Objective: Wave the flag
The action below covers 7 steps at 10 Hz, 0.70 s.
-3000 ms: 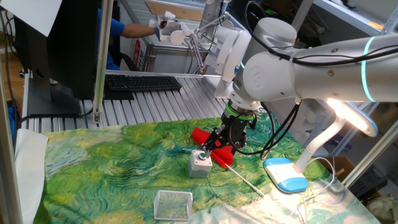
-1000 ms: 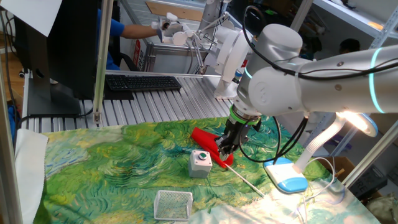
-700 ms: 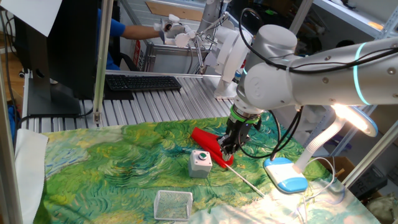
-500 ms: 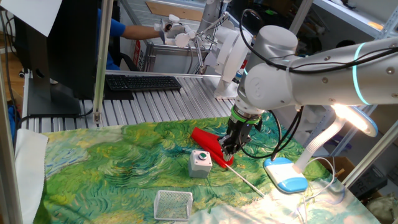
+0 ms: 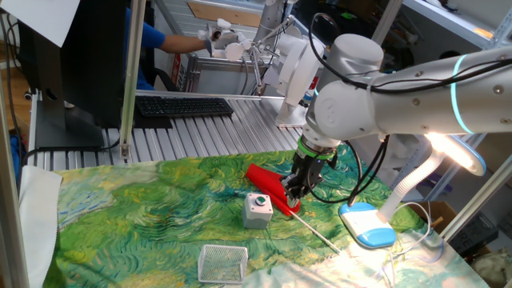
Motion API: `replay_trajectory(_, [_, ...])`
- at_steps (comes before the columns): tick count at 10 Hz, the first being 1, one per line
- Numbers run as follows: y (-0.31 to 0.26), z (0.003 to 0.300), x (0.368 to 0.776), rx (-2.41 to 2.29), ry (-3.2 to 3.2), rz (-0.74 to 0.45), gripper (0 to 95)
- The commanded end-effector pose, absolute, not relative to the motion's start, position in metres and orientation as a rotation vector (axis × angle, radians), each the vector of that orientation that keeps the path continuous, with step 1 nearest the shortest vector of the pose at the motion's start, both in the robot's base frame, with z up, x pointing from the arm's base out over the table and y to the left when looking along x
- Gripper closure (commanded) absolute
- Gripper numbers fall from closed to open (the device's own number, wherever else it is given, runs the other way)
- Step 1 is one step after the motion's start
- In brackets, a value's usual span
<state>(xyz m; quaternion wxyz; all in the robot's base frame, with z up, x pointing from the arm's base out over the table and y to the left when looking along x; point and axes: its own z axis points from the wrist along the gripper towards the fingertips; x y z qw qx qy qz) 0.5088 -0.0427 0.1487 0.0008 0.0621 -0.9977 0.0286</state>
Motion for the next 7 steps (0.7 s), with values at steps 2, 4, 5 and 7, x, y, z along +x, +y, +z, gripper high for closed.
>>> replay_trajectory(2, [-0.0409,0.1488,0.5069,0.128,-3.127,0.073,95.0])
replay_trajectory(4, [-0.0403,0.1493,0.5068,0.099,-3.135,0.076,95.0])
replay_trajectory(5, [-0.0403,0.1493,0.5068,0.096,-3.135,0.077,95.0])
replay_trajectory(7, [-0.0403,0.1493,0.5068,0.056,-3.142,0.061,95.0])
